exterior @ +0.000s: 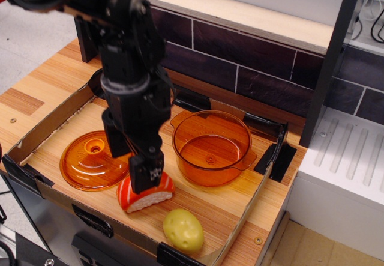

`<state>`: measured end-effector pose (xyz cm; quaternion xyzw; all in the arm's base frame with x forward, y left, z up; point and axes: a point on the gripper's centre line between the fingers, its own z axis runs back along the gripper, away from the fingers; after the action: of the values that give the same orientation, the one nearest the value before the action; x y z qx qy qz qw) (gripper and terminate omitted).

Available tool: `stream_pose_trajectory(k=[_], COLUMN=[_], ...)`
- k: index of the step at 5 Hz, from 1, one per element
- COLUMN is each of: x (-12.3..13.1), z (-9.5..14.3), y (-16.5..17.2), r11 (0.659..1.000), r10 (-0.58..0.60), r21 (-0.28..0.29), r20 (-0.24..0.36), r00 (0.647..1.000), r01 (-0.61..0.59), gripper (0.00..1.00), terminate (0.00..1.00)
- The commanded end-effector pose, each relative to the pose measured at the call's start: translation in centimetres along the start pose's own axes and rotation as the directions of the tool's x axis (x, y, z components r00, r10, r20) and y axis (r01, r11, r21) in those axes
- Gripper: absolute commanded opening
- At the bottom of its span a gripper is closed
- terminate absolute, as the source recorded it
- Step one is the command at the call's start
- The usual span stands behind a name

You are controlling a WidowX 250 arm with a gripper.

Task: Put sushi in pot

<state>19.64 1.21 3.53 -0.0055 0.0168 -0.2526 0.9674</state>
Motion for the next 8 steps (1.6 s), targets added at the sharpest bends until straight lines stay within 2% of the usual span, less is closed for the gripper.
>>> stream_pose_trajectory(k=[1,2,3,4,5,6,8], x=[-0.1,0.1,0.0,0.0,0.3,1.6,6.6], z=[-1.5,-2.2,-2.3,-1.1,1.3,4.2,3.8], y=[-0.2,-0.3,0.0,0.0,0.2,0.7,0.9], r11=[0.999,0.999,0.998,0.998,0.996,0.987,0.971], r10=[0.013,0.009,0.054,0.065,0.081,0.156,0.24], r21=[0.036,0.041,0.016,0.021,0.023,0.018,-0.007], r20=[-0.027,-0.036,-0.037,0.01,0.059,0.073,0.036], r00=[1.0,0.999,0.998,0.998,0.995,0.985,0.97], r01=[-0.013,-0.008,-0.053,-0.065,-0.083,-0.158,-0.24], gripper=[1.0,1.0,0.0,0.0,0.0,0.0,0.0], terminate=[0.0,0.0,0.0,0.0,0.0,0.0,0.0])
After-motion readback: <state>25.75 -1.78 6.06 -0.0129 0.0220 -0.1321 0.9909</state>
